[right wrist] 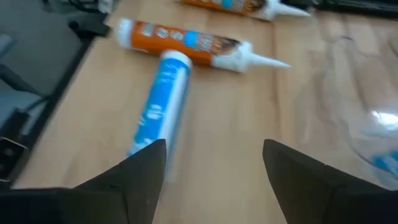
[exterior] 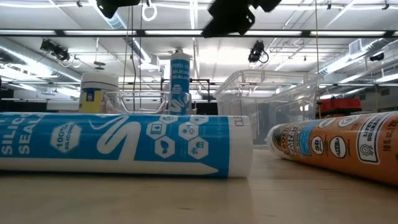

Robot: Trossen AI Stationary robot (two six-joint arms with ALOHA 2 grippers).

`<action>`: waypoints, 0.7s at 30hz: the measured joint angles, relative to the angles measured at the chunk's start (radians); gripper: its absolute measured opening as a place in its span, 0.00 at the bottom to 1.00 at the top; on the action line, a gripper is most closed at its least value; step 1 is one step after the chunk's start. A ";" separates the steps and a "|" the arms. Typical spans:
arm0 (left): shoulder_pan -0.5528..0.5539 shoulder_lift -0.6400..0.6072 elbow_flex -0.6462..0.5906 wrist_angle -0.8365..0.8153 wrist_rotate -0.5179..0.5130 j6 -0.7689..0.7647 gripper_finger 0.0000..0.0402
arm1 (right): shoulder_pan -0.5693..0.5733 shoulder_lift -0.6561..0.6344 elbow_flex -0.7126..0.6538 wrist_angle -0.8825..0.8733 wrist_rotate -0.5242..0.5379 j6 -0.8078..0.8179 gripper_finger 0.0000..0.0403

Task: Pick & place silicon tubes, Sealant and Lysol wipes
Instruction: Put the blue sealant into the left transparent bin

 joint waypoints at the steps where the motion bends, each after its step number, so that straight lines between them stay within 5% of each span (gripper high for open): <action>1: -0.005 0.000 0.000 0.000 -0.006 0.001 0.59 | 0.012 0.008 0.000 0.015 0.000 0.000 0.68; 21: -0.014 0.000 -0.001 0.001 -0.082 0.011 0.59 | 0.137 0.232 0.130 0.017 0.090 0.140 0.68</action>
